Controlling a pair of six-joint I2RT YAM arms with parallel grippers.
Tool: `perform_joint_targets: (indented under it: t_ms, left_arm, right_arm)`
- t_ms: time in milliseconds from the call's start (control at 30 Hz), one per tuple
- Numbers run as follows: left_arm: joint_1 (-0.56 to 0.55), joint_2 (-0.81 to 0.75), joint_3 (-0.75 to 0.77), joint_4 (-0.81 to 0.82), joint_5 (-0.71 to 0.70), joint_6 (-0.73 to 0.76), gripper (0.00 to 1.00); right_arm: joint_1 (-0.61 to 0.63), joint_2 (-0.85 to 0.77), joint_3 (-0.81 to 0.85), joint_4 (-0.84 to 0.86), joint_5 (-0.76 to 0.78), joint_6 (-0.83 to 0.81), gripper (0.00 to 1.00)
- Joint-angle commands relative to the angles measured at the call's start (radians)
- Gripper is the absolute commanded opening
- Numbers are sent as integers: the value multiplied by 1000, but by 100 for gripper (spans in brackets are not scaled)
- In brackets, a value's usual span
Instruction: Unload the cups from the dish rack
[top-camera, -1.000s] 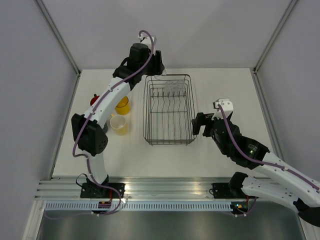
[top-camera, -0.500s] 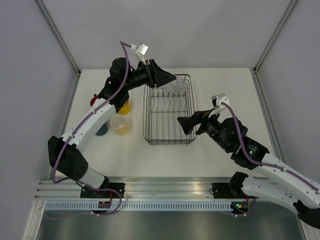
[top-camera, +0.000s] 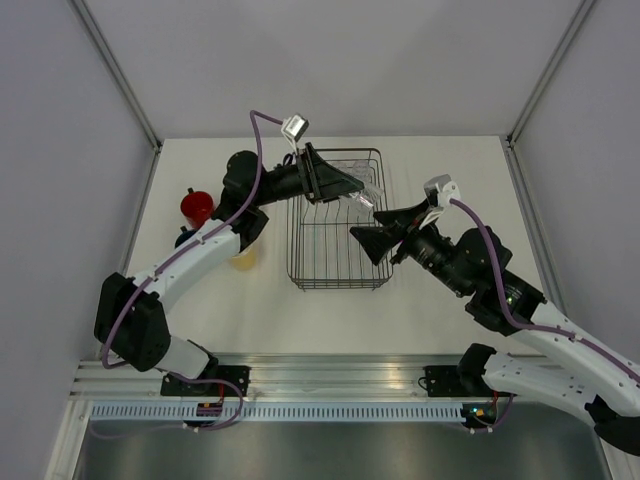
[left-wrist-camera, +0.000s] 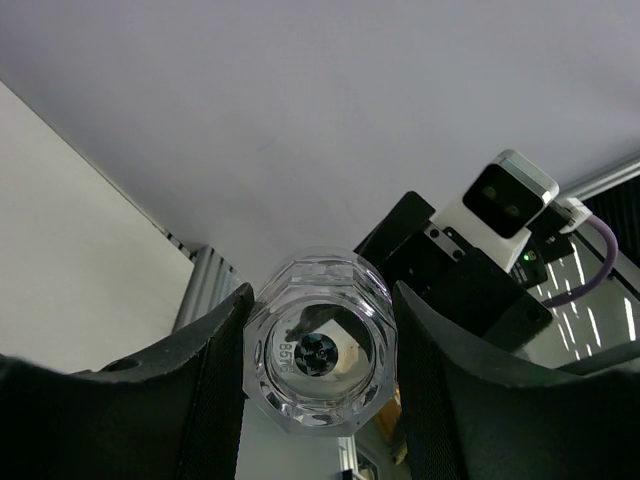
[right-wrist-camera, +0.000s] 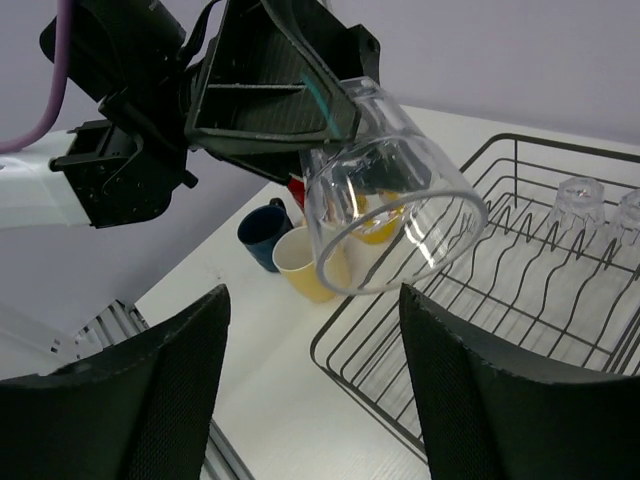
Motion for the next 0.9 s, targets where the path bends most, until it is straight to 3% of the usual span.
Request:
perform_joint_targets:
  t_ms: [0,167,333,467,567,633,700,733,800,867]
  left_arm:
    - [-34,-71,-27,140,-9,-108,2]
    - [-67,-66,-87,228,-35,-204,2]
    - [-79,-68,-148,288,-77,-286,2]
    - [-88,-78,-185,307,-107,-313,2]
    - [-93,-83,-199,313,-118,-318,2]
    - [-94,-81,-199,315,-115,-321,2]
    - [-99,-80,-201,316,-114,-320,4]
    - [-100,-81,-205,316,-115,-315,8]
    - [-105,-97,-211,295,-126,-286,43]
    - [-110,-113,-205,240,-138,-246,99]
  right_arm:
    - [-5,20,49,48,-20,-48,72]
    - [-3,35,60,93,-57,-62,47]
    - [-3,18,24,159,-71,-70,39]
    - [-3,23,18,168,-58,-82,22]
    - [-3,26,12,175,-48,-93,16]
    - [-3,20,-2,197,-51,-94,0]
    - [-5,14,-17,223,-51,-96,0]
    - [-3,6,-23,231,-55,-99,0]
    - [-5,-3,-39,249,-57,-108,0]
    - [-5,-12,-49,257,-57,-116,1]
